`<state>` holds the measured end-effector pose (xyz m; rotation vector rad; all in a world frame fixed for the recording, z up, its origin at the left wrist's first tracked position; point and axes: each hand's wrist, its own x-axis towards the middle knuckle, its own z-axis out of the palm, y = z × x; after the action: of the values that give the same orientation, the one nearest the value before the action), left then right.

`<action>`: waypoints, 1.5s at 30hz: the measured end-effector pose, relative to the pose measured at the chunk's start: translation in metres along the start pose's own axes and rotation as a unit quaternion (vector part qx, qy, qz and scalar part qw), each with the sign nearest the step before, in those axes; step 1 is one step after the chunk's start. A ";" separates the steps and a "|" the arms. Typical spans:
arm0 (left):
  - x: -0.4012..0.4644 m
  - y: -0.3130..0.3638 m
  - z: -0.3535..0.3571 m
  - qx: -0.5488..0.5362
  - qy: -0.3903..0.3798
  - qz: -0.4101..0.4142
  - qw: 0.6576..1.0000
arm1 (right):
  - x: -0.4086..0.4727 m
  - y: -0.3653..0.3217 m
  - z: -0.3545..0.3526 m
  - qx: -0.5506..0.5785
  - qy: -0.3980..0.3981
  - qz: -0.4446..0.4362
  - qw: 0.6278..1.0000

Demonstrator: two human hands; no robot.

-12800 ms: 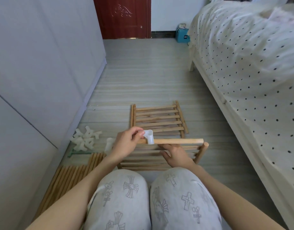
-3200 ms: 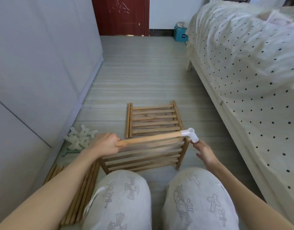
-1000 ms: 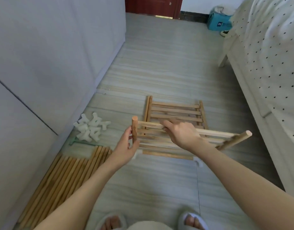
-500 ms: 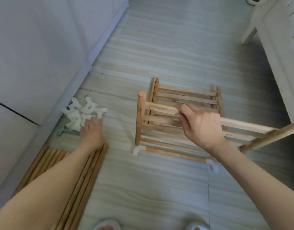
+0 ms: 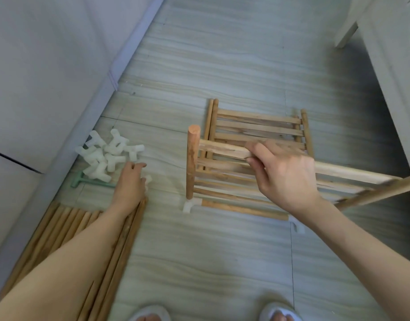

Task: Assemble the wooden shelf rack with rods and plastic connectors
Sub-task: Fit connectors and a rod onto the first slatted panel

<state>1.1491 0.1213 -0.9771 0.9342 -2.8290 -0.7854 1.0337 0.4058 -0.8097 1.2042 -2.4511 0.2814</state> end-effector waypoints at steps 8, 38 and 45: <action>-0.024 0.048 -0.025 -0.467 0.048 -0.260 0.844 | -0.004 -0.003 -0.003 0.019 -0.013 0.006 1.000; -0.209 0.145 -0.169 -0.701 -0.161 -0.176 0.673 | -0.127 -0.060 -0.079 0.051 -0.212 0.088 0.972; -0.197 0.167 -0.158 -0.523 -0.068 -0.148 0.836 | -0.123 -0.058 -0.080 0.056 -0.205 0.094 0.973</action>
<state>1.2526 0.2774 -0.7398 1.0643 -1.7654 -2.1441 1.1685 0.4854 -0.7899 1.1710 -2.9520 0.2441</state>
